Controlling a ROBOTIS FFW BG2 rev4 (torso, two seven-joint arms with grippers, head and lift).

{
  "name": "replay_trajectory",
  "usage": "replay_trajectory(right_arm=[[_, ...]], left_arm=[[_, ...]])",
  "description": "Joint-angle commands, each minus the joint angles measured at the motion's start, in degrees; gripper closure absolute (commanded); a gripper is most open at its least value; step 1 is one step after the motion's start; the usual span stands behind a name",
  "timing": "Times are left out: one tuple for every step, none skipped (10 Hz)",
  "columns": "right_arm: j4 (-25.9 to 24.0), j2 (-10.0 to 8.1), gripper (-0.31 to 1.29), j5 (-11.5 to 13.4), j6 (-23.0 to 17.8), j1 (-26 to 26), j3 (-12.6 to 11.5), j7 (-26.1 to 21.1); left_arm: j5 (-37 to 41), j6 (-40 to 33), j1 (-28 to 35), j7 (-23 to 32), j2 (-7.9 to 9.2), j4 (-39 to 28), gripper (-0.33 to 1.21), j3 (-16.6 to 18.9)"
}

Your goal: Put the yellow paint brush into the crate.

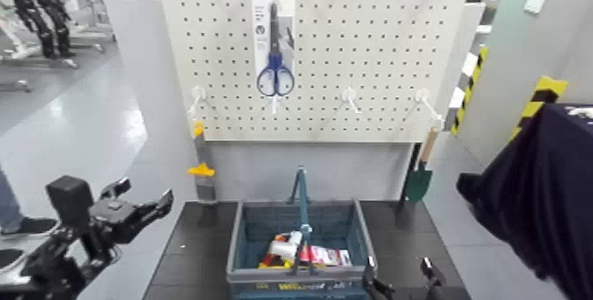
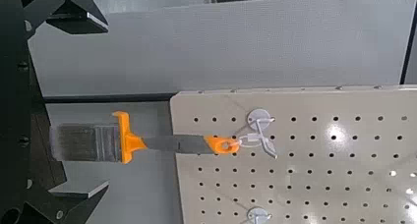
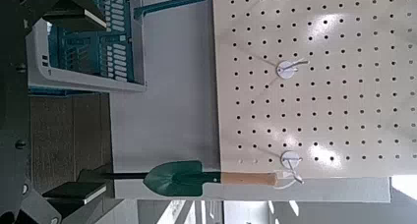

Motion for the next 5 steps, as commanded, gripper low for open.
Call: replay_trajectory(right_arm=[[0.1,-0.09,0.15,-0.1,0.1,-0.3,0.3,0.0],[0.1,-0.09,0.15,-0.1,0.1,-0.3,0.3,0.0],[0.2,-0.09,0.15,-0.1,0.2,-0.4,0.5,0.0],[0.2,-0.09,0.15,-0.1,0.2,-0.5,0.6,0.0],[0.3,-0.09,0.15,-0.1,0.2,-0.5,0.6,0.0]], left_arm=[[0.1,-0.2,-5.0,-1.8,1.92,5.0,0.17,-2.3],[0.2,-0.2,-7.1,-2.8,2.63,7.3,0.17,-3.4],[0.4,-0.1,-9.5,-4.3,3.07,9.9,0.17,-4.8],[0.5,0.1,-11.6,-5.9,3.42,11.9,0.16,-5.7],[0.5,0.1,-13.5,-7.3,3.51,14.0,0.16,-6.8]])
